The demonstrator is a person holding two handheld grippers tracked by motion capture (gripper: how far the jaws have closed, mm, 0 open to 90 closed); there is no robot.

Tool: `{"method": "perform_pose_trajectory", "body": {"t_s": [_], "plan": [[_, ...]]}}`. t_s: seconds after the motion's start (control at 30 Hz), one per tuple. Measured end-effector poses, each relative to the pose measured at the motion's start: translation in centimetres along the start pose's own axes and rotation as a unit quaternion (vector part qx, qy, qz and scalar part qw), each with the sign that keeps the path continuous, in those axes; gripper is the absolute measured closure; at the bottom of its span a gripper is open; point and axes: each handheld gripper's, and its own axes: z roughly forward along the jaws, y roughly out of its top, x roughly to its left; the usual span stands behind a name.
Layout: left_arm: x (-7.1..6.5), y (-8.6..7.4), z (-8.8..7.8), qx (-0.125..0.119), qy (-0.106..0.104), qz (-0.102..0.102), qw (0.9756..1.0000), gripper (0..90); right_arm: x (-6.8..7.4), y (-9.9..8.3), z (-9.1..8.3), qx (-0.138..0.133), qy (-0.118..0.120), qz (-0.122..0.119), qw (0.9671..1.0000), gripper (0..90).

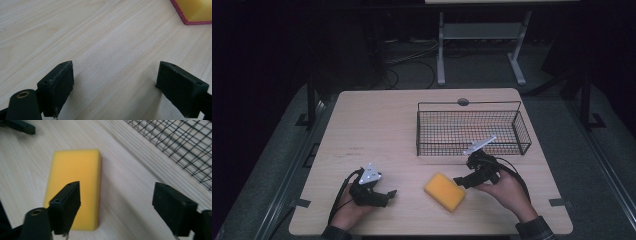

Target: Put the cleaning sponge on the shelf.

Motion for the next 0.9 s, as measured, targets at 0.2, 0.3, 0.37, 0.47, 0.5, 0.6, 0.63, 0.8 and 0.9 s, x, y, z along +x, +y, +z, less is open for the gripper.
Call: {"method": "perform_pose_trajectory", "body": {"t_s": [0.2, 0.3, 0.37, 0.47, 0.5, 0.6, 0.63, 0.8, 0.9], "plan": [[0.0, 0.0, 0.0, 0.001, 0.000, 0.000, 1.0000, 13.6, 1.0, 0.4, 0.2, 0.017, -0.001, -0.012, 0.9998, 13.1], [0.0, 0.0, 0.0, 0.001, 0.000, 0.000, 1.0000, 13.6, 1.6, 0.7, 0.3, 0.022, 0.001, -0.013, 0.9997, 8.0], [0.0, 0.0, 0.0, 0.001, 0.000, 0.000, 1.0000, 13.6, 1.9, 0.8, 0.4, 0.025, -0.002, -0.014, 0.9996, 4.1], [0.0, 0.0, 0.0, 0.001, 0.000, 0.000, 1.0000, 13.6, 2.2, 1.0, 0.5, 0.029, -0.002, -0.014, 0.9995, 2.4], [0.0, 0.0, 0.0, 0.001, 0.000, 0.000, 1.0000, 13.6, 2.4, 1.1, 0.7, 0.032, -0.001, -0.013, 0.9994, 1.6], [0.0, 0.0, 0.0, 0.001, 0.000, -0.001, 1.0000, 13.6, 2.8, 1.3, 1.1, 0.038, 0.004, -0.015, 0.9992, 1.6], [0.0, 0.0, 0.0, 0.000, 0.000, -0.001, 1.0000, 13.6, 3.0, 1.4, 1.2, 0.040, 0.005, -0.017, 0.9991, 1.6], [0.0, 0.0, 0.0, 0.000, 0.000, -0.001, 1.0000, 13.6, 3.6, 1.7, 2.0, 0.052, 0.007, -0.026, 0.9983, 1.6], [0.0, 0.0, 0.0, -0.001, 0.000, -0.002, 1.0000, 13.6, 4.0, 1.8, 2.6, 0.061, 0.006, -0.034, 0.9976, 1.6]]}}
